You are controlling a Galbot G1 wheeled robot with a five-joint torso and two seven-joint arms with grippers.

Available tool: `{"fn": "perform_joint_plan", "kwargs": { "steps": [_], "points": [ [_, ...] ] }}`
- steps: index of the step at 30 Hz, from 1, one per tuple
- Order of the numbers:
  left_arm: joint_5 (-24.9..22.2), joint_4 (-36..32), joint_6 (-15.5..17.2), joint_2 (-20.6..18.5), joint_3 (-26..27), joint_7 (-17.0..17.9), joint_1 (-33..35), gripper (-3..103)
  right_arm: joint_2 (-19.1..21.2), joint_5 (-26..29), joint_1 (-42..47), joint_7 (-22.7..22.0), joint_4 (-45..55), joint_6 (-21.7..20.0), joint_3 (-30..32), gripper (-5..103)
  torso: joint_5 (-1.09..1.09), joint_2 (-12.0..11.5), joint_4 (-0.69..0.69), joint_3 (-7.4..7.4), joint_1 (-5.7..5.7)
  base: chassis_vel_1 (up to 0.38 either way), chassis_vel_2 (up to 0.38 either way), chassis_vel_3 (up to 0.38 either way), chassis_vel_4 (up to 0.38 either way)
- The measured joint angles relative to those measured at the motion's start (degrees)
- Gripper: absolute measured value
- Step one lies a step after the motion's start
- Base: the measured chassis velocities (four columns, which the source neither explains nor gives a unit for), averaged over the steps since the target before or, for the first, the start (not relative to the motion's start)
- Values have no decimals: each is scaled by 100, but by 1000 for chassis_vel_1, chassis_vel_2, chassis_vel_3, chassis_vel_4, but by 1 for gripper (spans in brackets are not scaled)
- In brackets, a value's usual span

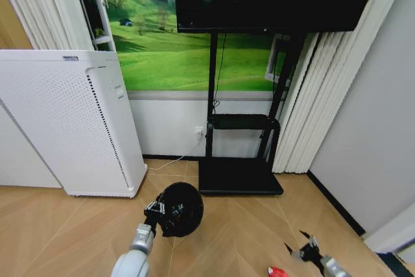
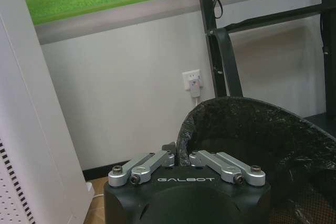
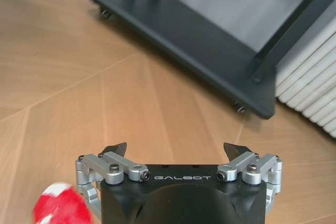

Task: Pick up the trash bin and place the garbage on the floor into it.

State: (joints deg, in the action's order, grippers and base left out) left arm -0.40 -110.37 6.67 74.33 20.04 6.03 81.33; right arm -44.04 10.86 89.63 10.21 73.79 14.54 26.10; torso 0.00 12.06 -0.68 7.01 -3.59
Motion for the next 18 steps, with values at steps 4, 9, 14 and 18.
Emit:
{"fn": "perform_joint_plan", "kwargs": {
  "steps": [4,9,14,18],
  "points": [
    [-12,49,2,-27,-64,3,-86,7,35,-140,46,132,-151,112,-121,100,0,0,2,0,0,0,0,0,0],
    [-25,119,5,-22,-85,5,-142,7,59,-299,36,225,-318,208,-425,100,0,0,0,0,0,0,0,0,0],
    [-26,211,0,-3,-82,6,-176,7,74,-380,-172,253,-599,231,-898,100,0,0,2,0,0,0,0,0,0],
    [-25,248,-10,49,-78,6,-186,7,61,-395,-329,309,-811,266,-1133,100,-1,0,1,0,0,0,0,0,0]
  ]
}}
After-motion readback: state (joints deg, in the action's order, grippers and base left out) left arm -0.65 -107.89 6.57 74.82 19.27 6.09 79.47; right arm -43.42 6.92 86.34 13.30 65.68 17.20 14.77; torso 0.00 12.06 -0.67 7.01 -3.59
